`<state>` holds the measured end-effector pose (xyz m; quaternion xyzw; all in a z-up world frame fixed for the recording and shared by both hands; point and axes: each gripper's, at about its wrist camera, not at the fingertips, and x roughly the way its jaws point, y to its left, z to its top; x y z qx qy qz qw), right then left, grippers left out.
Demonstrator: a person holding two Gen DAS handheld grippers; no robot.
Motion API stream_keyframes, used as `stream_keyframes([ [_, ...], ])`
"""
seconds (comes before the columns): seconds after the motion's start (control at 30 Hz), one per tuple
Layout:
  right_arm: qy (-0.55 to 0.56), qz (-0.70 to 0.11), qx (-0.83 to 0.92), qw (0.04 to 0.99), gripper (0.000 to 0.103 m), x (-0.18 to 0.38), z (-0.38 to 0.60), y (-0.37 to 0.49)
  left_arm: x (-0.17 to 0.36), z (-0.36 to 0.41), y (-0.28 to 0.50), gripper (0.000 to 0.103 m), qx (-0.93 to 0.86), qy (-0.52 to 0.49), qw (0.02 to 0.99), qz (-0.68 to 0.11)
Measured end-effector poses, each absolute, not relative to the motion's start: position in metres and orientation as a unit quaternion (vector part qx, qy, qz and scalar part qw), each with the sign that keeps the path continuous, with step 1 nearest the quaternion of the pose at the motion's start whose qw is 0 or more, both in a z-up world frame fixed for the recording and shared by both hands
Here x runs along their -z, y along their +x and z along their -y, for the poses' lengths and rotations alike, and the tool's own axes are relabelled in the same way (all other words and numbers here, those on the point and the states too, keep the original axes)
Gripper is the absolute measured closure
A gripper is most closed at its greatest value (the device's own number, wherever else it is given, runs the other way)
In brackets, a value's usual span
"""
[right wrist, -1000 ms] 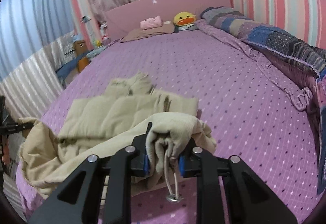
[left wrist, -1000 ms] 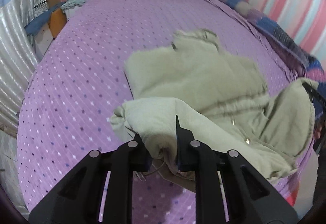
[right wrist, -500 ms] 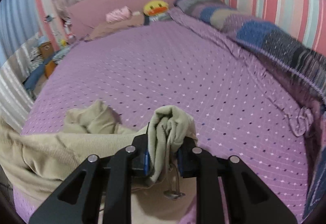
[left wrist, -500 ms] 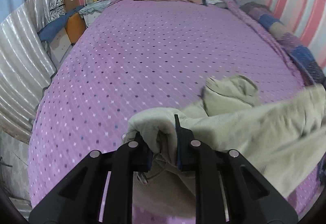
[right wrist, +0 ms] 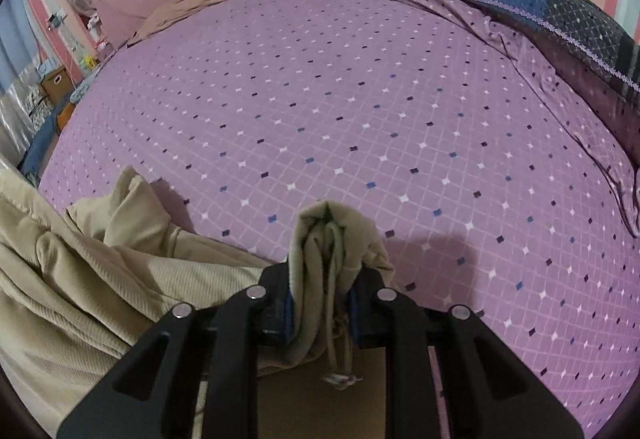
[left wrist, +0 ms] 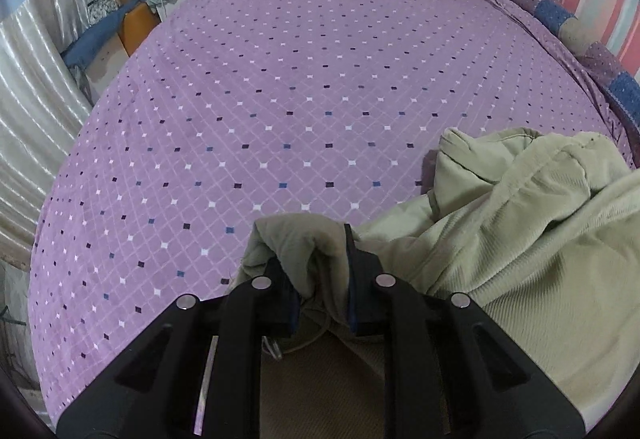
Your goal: Fold large clothes
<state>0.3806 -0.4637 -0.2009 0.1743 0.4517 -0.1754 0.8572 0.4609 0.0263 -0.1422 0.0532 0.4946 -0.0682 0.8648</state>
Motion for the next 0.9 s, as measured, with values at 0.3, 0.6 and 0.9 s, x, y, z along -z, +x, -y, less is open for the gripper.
stream_keyframes([
  [0.3,0.159,-0.465,0.175,0.854,0.083,0.210,0.461,0.390,0.156,-0.016,0.465,0.086,0.068,0.058,0.865,-0.494],
  [0.6,0.197,-0.480,0.161,0.840,0.070,0.190,0.469,0.387,0.145,-0.019,0.479,0.080,0.070,0.030,0.834,-0.546],
  [0.9,0.271,-0.417,0.097,0.862,0.021,0.125,0.472,0.362,0.086,-0.023,0.470,0.030,0.095,-0.030,0.807,-0.582],
])
